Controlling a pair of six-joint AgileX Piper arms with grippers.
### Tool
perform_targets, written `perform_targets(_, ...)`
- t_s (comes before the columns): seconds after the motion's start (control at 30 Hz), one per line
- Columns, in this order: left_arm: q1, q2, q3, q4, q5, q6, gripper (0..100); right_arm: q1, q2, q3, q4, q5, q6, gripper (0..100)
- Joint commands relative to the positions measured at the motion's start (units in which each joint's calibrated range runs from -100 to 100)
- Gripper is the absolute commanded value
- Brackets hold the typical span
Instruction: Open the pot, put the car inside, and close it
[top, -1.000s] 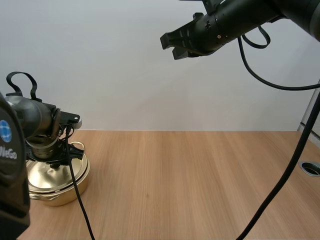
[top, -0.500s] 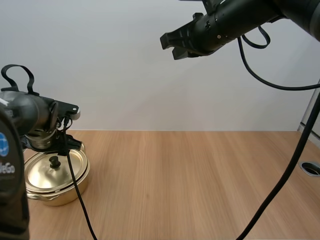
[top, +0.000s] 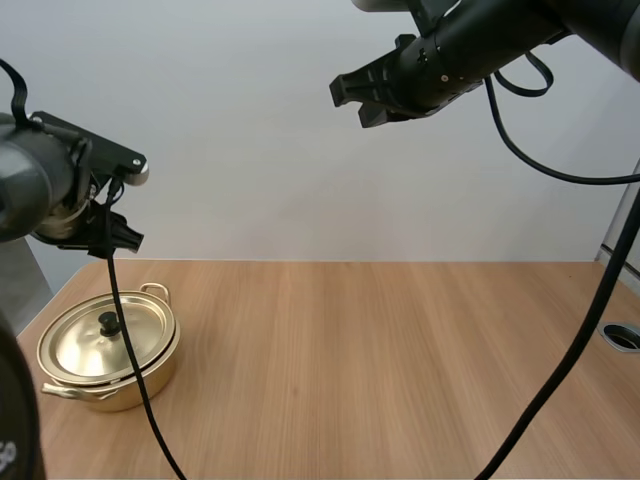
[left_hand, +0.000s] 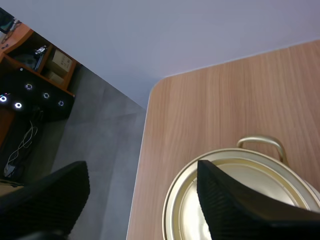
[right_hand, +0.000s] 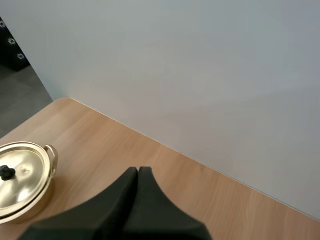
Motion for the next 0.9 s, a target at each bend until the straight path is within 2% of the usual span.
perform_targets(0.0, 0.02, -0.1, -4.2, -1.8, 3.4, -1.4, 100, 0.0, 0.0, 0.1, -3.1, 1.3, 1.2, 0)
perform_targets(0.07, 0.02, -0.4, -6.9, -2.9, 5.3, -0.2, 100, 0.0, -0.1, 0.1, -5.0, 3.1, 2.7, 0)
perform_targets(0.1, 0.02, -0.8, -7.9, -2.9, 5.6, -0.2, 96, 0.0, -0.2, 0.1, -5.9, 3.9, 3.5, 0)
perform_targets(0.13, 0.02, -1.2, -8.6, -2.9, 5.6, -0.2, 84, 0.0, -0.2, 0.1, -6.8, 4.6, 4.2, 0)
perform_targets(0.17, 0.02, -1.8, -9.3, -2.9, 5.5, -0.2, 66, 0.0, -0.5, 0.1, -7.5, 5.1, 4.6, 0)
perform_targets(0.2, -0.14, -2.4, -9.9, -2.9, 5.3, -0.2, 43, 0.0, -0.6, 0.1, -8.7, 5.3, 5.4, 0)
perform_targets(0.23, -0.35, -2.9, -10.4, -2.9, 5.3, -0.2, 15, 0.0, -1.1, 0.1, -9.8, 5.3, 6.3, 0)
perform_targets(0.27, -0.75, -3.4, -10.6, -2.9, 5.5, 0.2, 0, 0.0, -1.7, 0.1, -10.9, 5.3, 7.0, 0)
perform_targets(0.43, -4.51, -5.9, -10.6, -2.7, 8.1, 3.3, 0, 0.0, -5.7, 0.1, -13.1, 5.3, 9.0, 0)
perform_targets(0.6, -9.16, -10.7, -10.6, -2.7, 12.3, 3.3, 0, 0.0, -11.3, 3.0, -13.2, 3.8, 9.5, 0)
perform_targets(0.77, -13.12, -16.0, -10.6, -2.7, 9.1, 2.2, 0, 0.0, -16.7, 14.6, -19.3, -6.2, 13.0, 0)
perform_targets(0.87, -14.91, -18.9, -10.3, -2.8, 10.0, -6.5, 0, 0.0, -19.0, 24.5, -24.7, -16.1, 18.9, 0)
